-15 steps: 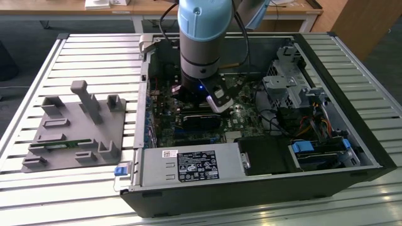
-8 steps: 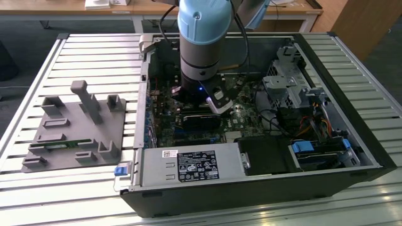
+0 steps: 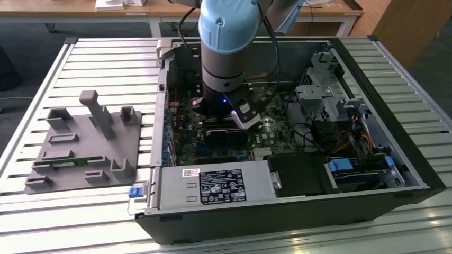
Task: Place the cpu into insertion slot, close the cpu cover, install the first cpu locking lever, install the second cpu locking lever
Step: 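Install the second cpu locking lever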
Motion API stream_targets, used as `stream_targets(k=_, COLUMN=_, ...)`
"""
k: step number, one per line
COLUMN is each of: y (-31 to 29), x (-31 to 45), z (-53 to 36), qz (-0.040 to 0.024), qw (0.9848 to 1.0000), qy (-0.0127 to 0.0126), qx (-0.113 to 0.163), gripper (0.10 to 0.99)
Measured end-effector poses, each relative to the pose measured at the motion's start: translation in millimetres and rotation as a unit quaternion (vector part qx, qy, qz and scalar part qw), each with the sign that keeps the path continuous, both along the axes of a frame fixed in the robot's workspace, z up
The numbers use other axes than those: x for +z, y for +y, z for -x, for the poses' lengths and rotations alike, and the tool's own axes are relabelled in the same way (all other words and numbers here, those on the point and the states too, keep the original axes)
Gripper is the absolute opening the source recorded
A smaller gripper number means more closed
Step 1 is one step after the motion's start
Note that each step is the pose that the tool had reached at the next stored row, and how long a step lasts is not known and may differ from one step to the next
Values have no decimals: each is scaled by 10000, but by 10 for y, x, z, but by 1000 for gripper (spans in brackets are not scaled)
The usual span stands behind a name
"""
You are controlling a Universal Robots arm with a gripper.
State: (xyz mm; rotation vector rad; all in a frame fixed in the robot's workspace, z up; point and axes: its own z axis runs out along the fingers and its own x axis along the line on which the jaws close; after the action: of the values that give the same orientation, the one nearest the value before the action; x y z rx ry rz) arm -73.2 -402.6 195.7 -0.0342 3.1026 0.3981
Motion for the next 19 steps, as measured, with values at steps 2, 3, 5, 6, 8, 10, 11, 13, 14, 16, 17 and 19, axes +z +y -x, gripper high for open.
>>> stream_targets(k=2, y=0, x=-12, z=5, qz=-15, qw=10000, qy=0, qx=0, gripper=110)
stream_targets(k=3, y=-1, x=-16, z=7, qz=-22, qw=10000, qy=0, qx=0, gripper=110)
stream_targets(k=5, y=-2, x=-21, z=11, qz=-41, qw=10000, qy=2, qx=1, gripper=110)
stream_targets(k=6, y=-2, x=-23, z=13, qz=-56, qw=10000, qy=1, qx=0, gripper=110)
stream_targets(k=8, y=0, x=-26, z=17, qz=-102, qw=9999, qy=0, qx=0, gripper=110)
stream_targets(k=10, y=0, x=-26, z=20, qz=-139, qw=9999, qy=0, qx=-1, gripper=110)
stream_targets(k=11, y=0, x=-25, z=21, qz=-150, qw=9999, qy=0, qx=0, gripper=110)
stream_targets(k=13, y=0, x=-8, z=21, qz=-155, qw=9999, qy=0, qx=0, gripper=110)
stream_targets(k=14, y=0, x=14, z=21, qz=-155, qw=9999, qy=0, qx=0, gripper=110)
stream_targets(k=16, y=0, x=54, z=21, qz=-155, qw=9999, qy=0, qx=0, gripper=110)
stream_targets(k=17, y=0, x=63, z=21, qz=-155, qw=9999, qy=0, qx=0, gripper=110)
stream_targets(k=19, y=-11, x=64, z=20, qz=-157, qw=9999, qy=0, qx=0, gripper=110)
